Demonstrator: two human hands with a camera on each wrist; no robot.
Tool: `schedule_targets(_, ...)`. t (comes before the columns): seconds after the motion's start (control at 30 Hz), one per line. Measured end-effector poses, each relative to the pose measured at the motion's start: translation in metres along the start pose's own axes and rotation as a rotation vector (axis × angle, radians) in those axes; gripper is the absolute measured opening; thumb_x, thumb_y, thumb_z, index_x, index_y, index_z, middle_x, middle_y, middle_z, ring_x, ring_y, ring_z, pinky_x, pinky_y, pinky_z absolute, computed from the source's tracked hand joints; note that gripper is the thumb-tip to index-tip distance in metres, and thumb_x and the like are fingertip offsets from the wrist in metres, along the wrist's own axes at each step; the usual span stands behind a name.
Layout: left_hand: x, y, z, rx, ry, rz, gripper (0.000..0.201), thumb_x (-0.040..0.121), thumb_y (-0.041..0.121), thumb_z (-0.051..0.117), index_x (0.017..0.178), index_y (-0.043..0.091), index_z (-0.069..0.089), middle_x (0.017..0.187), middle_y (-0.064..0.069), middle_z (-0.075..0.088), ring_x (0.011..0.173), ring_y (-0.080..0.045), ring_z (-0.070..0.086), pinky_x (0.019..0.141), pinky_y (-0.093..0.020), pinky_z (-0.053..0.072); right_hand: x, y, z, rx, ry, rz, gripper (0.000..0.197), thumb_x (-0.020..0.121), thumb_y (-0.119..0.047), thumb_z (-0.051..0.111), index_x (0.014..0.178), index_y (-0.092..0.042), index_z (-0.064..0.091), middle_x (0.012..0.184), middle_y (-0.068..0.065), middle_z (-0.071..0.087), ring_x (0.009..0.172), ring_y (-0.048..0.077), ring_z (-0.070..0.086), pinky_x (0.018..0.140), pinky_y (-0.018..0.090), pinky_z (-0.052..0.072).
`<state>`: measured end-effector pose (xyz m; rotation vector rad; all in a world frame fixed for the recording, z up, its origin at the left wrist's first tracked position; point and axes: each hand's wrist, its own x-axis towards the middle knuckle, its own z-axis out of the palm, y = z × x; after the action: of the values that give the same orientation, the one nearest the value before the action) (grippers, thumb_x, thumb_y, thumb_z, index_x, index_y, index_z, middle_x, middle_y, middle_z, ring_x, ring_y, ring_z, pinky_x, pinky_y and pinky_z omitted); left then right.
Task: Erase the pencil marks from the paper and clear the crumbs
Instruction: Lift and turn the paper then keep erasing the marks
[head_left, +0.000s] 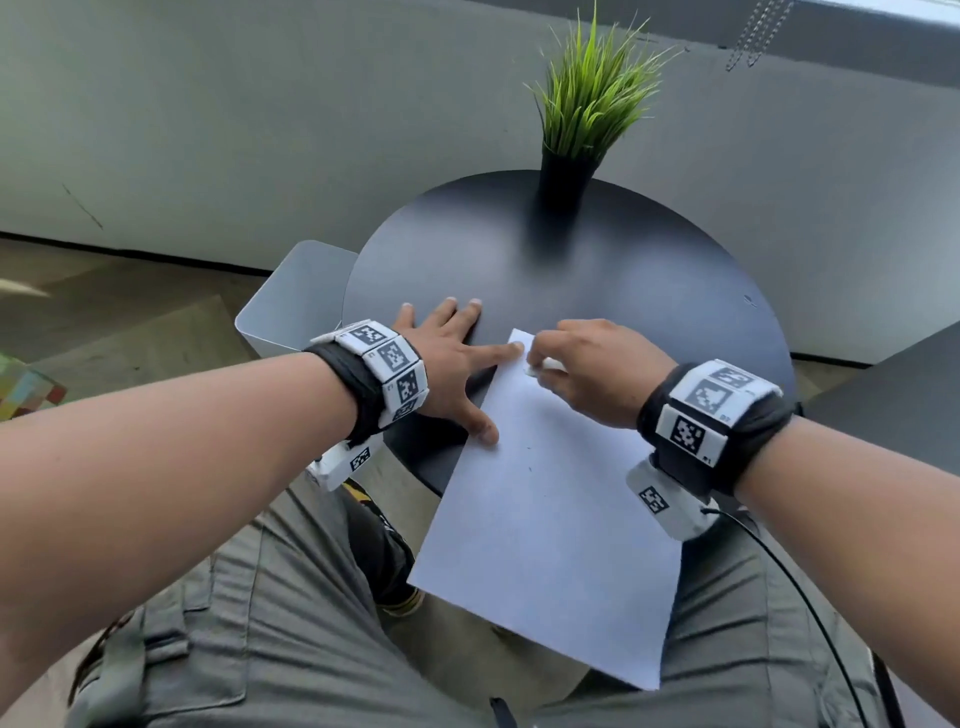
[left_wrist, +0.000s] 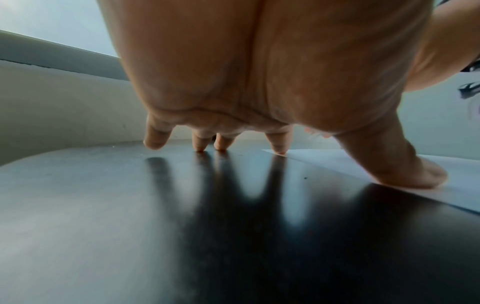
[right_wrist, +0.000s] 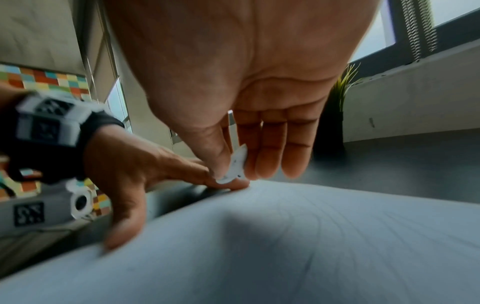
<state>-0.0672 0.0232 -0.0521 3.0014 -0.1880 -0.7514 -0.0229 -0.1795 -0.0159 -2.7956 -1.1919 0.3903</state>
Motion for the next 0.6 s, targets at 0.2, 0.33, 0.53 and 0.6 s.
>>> schedule_targets(0.2, 0.003, -0.003, -0.004, 0.033, -0.017, 0.024, 0.121, 0.044, 0.096, 0.064, 0.141, 0.07, -0.004, 0.167, -0.008, -0.014, 0.153, -0.035, -0.012, 0.114, -0.073, 0.007, 0.016, -0.001, 0.015, -0.089, 0.053, -0.097, 0.018, 0.096, -0.034, 0.049, 0.105, -0.023, 0.059, 0.094, 0.0, 0.055, 0.09, 0.027, 0.058, 0.066, 0.032, 0.04)
schedule_targets(0.33, 0.006, -0.002, -0.005, 0.093, -0.023, 0.028, 0.127, 0.041, 0.099, 0.061, 0.142, 0.069, -0.01, 0.167, -0.008, -0.017, 0.153, -0.036, -0.015, 0.114, -0.073, 0.006, -0.006, -0.02, 0.03, -0.197, -0.044, -0.4, 0.016, 0.073, -0.017, 0.075, 0.08, -0.017, 0.061, 0.078, 0.003, 0.056, 0.069, 0.028, 0.059, 0.052, 0.027, 0.035)
schedule_targets(0.53, 0.01, -0.003, -0.01, 0.124, -0.016, 0.054, 0.123, 0.041, 0.1, 0.06, 0.136, 0.071, -0.013, 0.167, -0.011, -0.016, 0.153, -0.037, -0.014, 0.115, -0.071, 0.004, 0.015, -0.003, 0.017, -0.23, 0.069, -0.188, 0.017, 0.087, -0.022, 0.056, 0.103, -0.024, 0.06, 0.086, -0.003, 0.051, 0.082, 0.026, 0.06, 0.056, 0.033, 0.047)
schedule_targets(0.6, 0.009, -0.002, -0.01, 0.14, -0.026, 0.042, 0.127, 0.04, 0.102, 0.058, 0.139, 0.07, -0.015, 0.167, -0.01, -0.018, 0.153, -0.037, -0.015, 0.115, -0.071, 0.005, 0.003, -0.017, 0.025, -0.259, 0.005, -0.337, 0.01, 0.075, -0.019, 0.066, 0.084, -0.019, 0.061, 0.079, -0.001, 0.056, 0.071, 0.025, 0.061, 0.05, 0.03, 0.047)
